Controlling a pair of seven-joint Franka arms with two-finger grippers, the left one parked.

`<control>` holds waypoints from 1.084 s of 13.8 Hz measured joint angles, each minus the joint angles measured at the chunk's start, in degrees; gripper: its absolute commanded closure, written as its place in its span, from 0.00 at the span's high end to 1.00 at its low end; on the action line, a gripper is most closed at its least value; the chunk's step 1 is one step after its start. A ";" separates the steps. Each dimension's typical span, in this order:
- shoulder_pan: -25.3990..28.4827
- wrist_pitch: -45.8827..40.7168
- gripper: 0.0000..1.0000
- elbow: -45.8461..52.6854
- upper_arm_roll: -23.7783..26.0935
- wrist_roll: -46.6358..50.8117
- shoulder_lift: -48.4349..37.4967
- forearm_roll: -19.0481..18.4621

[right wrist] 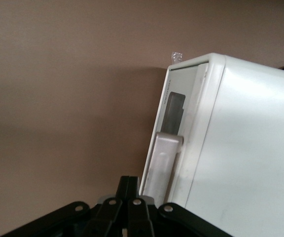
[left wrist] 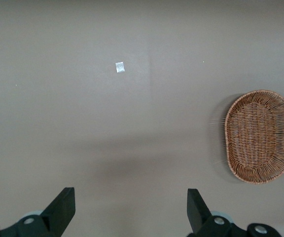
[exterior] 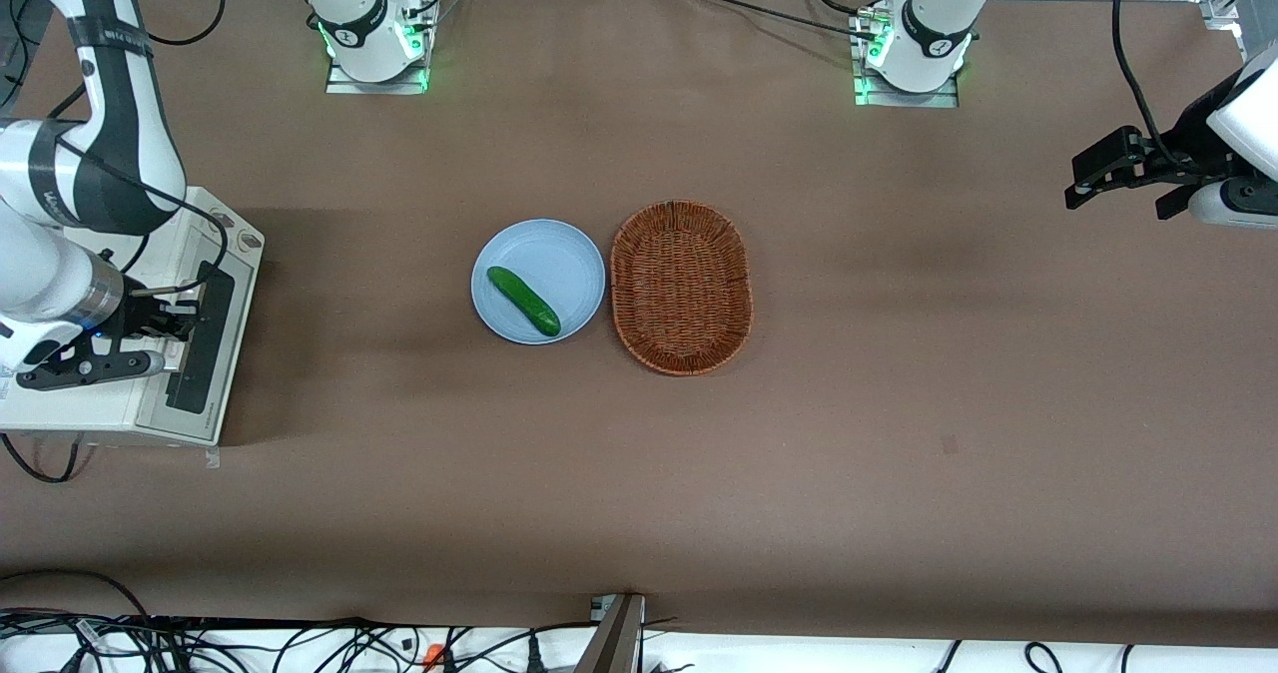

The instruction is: Open oven door with right arm only

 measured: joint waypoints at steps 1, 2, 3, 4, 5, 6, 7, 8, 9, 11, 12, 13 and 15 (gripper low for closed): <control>-0.09 0.39 0.00 0.00 -0.14 0.00 0.28 -0.64; -0.18 0.58 0.00 0.00 -0.24 0.01 0.42 -1.41; -0.38 0.63 0.00 -0.03 -0.26 0.03 0.56 -1.82; -0.61 0.75 0.00 -0.10 -0.31 0.03 0.75 -1.95; -0.79 1.00 0.00 -0.25 -0.41 0.03 0.94 -2.01; -0.95 1.21 0.00 -0.42 -0.47 0.03 1.13 -2.02; -1.08 1.34 0.00 -0.60 -0.47 0.03 1.34 -2.03; -1.14 1.63 0.00 -0.99 -0.47 0.03 1.55 -2.03; -1.19 2.48 0.00 -1.69 -0.46 0.04 1.71 -2.03; -1.21 3.64 0.00 -2.61 -0.44 0.08 1.30 -2.03; -1.23 3.94 0.00 -2.86 -0.44 0.48 1.21 -2.02; -1.23 4.01 0.00 -2.93 -0.43 1.53 1.19 -2.00; -1.20 4.06 0.00 -3.04 -0.21 4.86 1.23 -1.95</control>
